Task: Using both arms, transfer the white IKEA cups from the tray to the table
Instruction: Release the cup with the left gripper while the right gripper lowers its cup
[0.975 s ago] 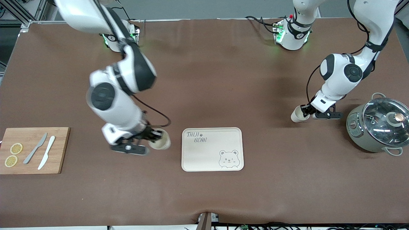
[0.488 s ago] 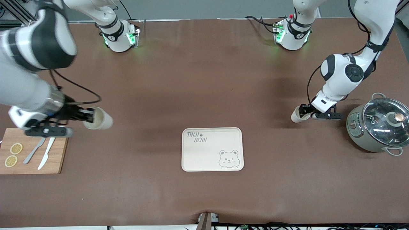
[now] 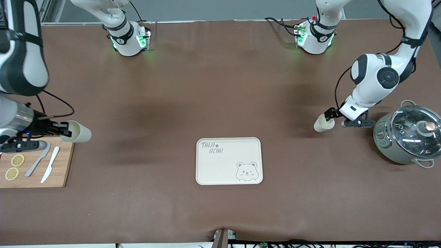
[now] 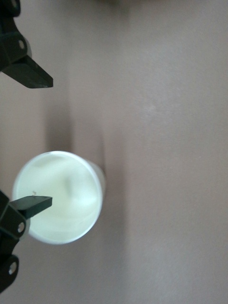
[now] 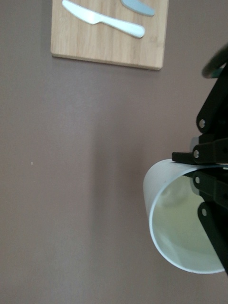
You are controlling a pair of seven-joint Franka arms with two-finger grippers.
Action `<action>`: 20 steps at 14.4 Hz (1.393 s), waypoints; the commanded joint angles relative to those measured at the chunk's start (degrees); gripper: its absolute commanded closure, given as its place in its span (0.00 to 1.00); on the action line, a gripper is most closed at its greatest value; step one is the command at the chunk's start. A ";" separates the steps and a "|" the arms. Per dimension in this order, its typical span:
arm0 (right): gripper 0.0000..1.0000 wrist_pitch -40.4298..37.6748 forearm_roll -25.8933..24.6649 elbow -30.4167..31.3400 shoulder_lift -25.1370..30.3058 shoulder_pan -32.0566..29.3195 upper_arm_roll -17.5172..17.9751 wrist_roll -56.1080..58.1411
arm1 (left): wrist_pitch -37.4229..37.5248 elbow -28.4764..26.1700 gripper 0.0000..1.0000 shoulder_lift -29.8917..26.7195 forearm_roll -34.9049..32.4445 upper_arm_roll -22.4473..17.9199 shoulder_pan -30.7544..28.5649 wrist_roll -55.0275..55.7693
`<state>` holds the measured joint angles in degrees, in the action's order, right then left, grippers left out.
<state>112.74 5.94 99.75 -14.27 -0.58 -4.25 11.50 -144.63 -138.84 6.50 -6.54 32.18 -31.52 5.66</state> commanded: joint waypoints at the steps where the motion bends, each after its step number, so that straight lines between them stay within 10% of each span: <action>1: 1.00 10.70 0.56 8.33 0.57 0.31 0.91 0.36 | 11.18 3.64 0.00 -5.35 4.33 3.32 -0.56 -0.30; 11: 1.00 31.38 0.91 13.28 -10.68 2.33 1.18 0.10 | 32.91 28.95 0.00 -1.23 6.80 3.25 1.99 0.40; 16: 1.00 36.31 1.79 13.63 -13.76 2.77 1.62 0.01 | 43.11 43.99 0.00 3.34 7.15 -22.20 25.06 -0.56; 20: 1.00 37.55 1.71 13.54 -14.91 2.86 1.62 -0.07 | 45.83 48.48 0.00 2.47 8.47 -29.01 31.34 -0.83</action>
<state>148.98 6.64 112.68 -29.25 2.09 -2.69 11.47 -101.87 -93.99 8.73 0.52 5.82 -2.79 5.59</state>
